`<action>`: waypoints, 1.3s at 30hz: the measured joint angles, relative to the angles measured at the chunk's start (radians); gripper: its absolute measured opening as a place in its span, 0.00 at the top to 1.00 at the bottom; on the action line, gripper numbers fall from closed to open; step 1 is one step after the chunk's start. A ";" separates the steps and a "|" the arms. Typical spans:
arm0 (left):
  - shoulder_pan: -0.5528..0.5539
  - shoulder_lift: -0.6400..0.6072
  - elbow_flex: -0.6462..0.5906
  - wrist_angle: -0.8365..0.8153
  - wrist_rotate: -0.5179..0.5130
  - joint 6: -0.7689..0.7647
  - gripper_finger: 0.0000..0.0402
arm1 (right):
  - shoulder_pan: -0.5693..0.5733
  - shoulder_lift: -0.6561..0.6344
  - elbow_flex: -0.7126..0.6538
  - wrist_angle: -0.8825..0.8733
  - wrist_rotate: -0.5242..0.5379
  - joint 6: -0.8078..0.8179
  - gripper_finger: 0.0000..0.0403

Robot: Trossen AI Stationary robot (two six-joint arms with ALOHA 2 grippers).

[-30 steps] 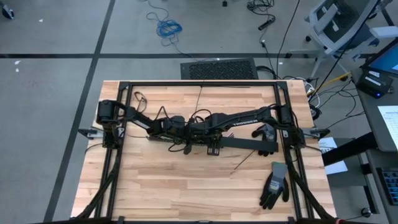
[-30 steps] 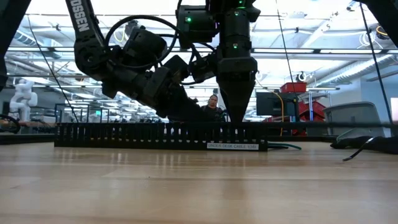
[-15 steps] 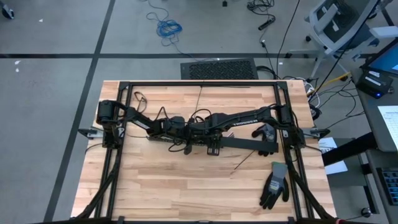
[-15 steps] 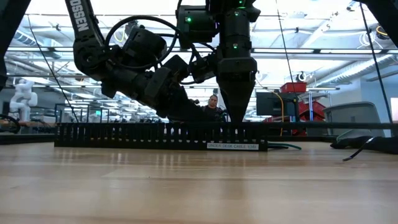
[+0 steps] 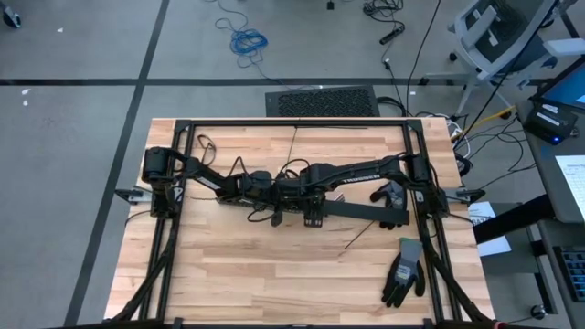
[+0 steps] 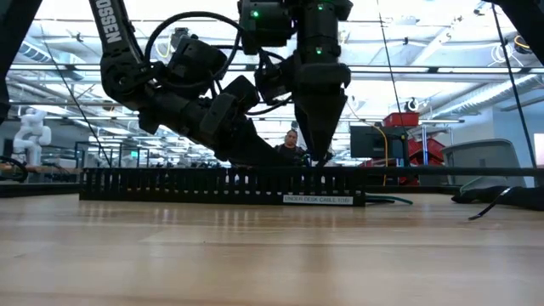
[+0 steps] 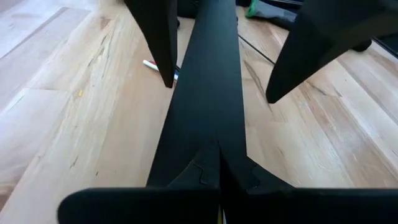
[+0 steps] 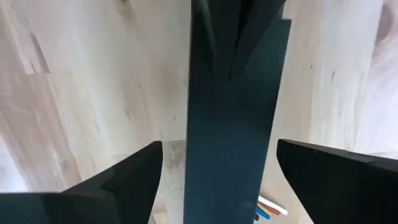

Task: Ziptie cables
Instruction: Close the black cable duct cover

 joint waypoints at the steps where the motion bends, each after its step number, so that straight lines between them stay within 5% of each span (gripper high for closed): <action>1: 0.000 0.000 0.000 0.000 0.000 0.000 1.00 | 0.000 0.000 0.009 -0.006 0.000 0.000 0.25; 23: 0.003 -0.058 -0.004 0.026 -0.007 -0.001 1.00 | -0.013 -0.038 0.111 -0.041 0.009 -0.031 0.29; 29: 0.039 -0.110 -0.003 0.001 -0.002 0.022 1.00 | -0.023 -0.093 0.111 -0.055 0.110 -0.052 0.29; 39: 0.219 -0.475 -0.002 -0.509 0.010 0.219 1.00 | -0.070 -0.301 -0.084 -0.213 0.209 0.133 0.39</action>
